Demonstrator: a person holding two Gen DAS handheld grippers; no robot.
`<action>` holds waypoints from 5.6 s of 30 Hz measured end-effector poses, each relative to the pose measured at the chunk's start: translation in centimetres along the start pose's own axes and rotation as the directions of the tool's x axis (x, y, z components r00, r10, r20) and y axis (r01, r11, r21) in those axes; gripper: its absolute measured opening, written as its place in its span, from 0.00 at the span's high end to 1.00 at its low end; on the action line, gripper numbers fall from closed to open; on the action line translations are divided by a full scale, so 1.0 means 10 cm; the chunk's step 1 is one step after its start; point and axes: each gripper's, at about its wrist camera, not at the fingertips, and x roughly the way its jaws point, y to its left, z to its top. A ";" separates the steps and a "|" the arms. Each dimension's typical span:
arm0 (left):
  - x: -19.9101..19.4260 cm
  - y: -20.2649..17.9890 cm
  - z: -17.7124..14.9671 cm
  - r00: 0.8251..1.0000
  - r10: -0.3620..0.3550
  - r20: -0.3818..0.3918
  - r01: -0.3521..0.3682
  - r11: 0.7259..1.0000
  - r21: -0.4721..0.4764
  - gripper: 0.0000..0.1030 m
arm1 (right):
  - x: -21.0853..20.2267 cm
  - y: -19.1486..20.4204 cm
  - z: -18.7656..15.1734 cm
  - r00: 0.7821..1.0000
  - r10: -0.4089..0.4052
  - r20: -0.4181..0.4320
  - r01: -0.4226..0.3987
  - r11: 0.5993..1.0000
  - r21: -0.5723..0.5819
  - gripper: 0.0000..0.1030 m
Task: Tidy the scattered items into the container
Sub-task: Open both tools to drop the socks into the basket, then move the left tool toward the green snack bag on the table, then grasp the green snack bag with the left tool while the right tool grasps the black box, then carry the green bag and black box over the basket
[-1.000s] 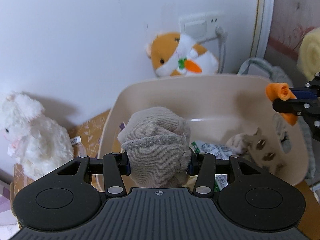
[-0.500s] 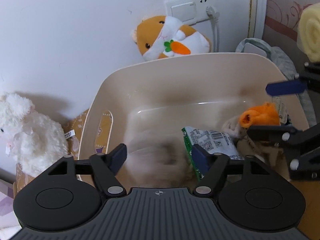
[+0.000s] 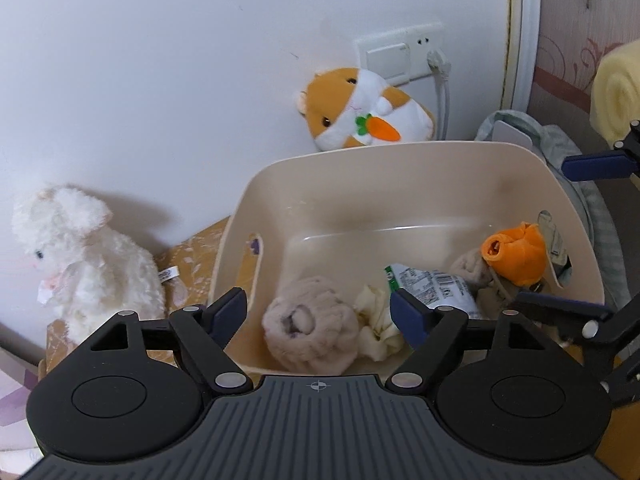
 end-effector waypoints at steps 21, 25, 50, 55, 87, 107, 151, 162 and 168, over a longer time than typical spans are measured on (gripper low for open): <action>-0.62 1.12 -1.20 0.999 0.043 -0.012 -0.044 0.998 -0.046 0.21 | -0.31 0.66 -0.52 0.994 -0.108 -0.021 0.110 0.987 0.121 0.00; -0.67 1.25 -1.42 0.999 0.026 -0.024 -0.027 0.998 -0.049 0.20 | -0.27 0.85 -0.65 0.993 -0.090 -0.083 0.100 0.987 0.126 0.00; -0.07 1.74 -1.73 0.982 -0.071 -0.172 0.064 0.997 -0.044 0.20 | 0.19 0.98 -1.06 0.959 -0.114 -0.261 0.175 0.959 0.221 0.00; 0.14 1.76 -1.67 0.973 -0.092 -0.213 0.087 0.996 -0.034 0.20 | 0.30 1.00 -1.05 0.957 -0.105 -0.269 0.167 0.962 0.218 0.00; 0.45 1.83 -1.82 0.935 -0.163 -0.314 0.122 0.982 -0.146 0.16 | 0.41 0.91 -1.16 0.945 -0.065 -0.320 0.168 0.937 0.305 0.25; 0.27 1.90 -2.00 0.955 -0.151 -0.255 0.082 0.961 -0.263 0.33 | 0.38 0.94 -1.19 0.950 -0.026 -0.311 0.088 0.978 0.190 0.70; -0.41 1.21 -0.76 0.983 -0.154 0.099 0.178 0.930 -0.322 0.41 | -0.41 0.35 -0.35 0.999 0.003 0.046 -0.012 0.981 0.194 0.71; -0.06 0.58 -0.13 0.983 -0.138 0.124 0.170 0.939 -0.298 0.41 | -0.07 -0.08 -0.28 0.999 -0.026 0.030 0.019 0.977 0.214 0.71; 0.18 0.36 0.07 0.988 -0.103 0.114 0.136 0.934 -0.331 0.41 | 0.17 -0.27 -0.25 1.000 -0.011 -0.001 0.011 0.979 0.203 0.71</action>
